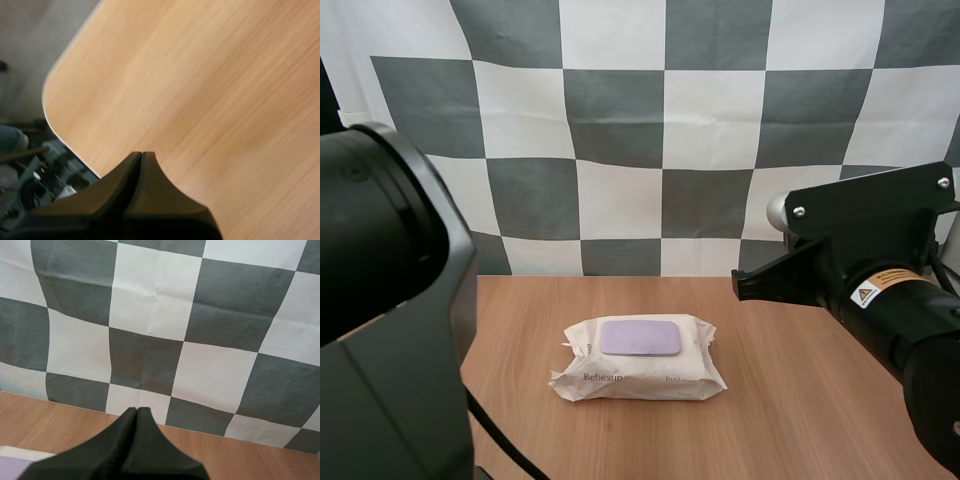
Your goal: Open the wet wipes lid
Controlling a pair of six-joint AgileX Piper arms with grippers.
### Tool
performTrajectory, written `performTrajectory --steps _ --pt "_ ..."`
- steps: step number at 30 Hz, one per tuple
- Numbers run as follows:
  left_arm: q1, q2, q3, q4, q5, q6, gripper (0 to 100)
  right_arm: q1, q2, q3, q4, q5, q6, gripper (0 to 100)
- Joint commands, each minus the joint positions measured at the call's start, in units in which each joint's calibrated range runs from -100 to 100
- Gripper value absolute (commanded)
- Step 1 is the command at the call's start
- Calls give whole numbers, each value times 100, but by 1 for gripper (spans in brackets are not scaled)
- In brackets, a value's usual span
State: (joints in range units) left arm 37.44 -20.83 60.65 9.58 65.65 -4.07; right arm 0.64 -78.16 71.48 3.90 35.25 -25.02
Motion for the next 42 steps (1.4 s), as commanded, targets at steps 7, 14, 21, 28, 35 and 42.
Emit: performTrajectory --steps 7,14,21,28,35,42 --pt "19 23 808 -6688 3435 9501 0 1 3 -7 3 489 -272 0" --pt "-142 23 452 -7321 3435 9415 0 1 3 -7 3 967 -272 0" --pt "-261 118 426 -8139 3435 9738 0 1 3 -7 3 983 -290 0" --pt "-986 608 426 -8838 3435 9738 0 1 3 -7 3 1040 -439 0" --pt "-1539 986 147 -8491 3435 9738 0 1 3 -7 3 1040 -558 0" --pt "-1648 986 -296 -7326 3435 9738 16 1 3 -7 3 1040 -558 0"
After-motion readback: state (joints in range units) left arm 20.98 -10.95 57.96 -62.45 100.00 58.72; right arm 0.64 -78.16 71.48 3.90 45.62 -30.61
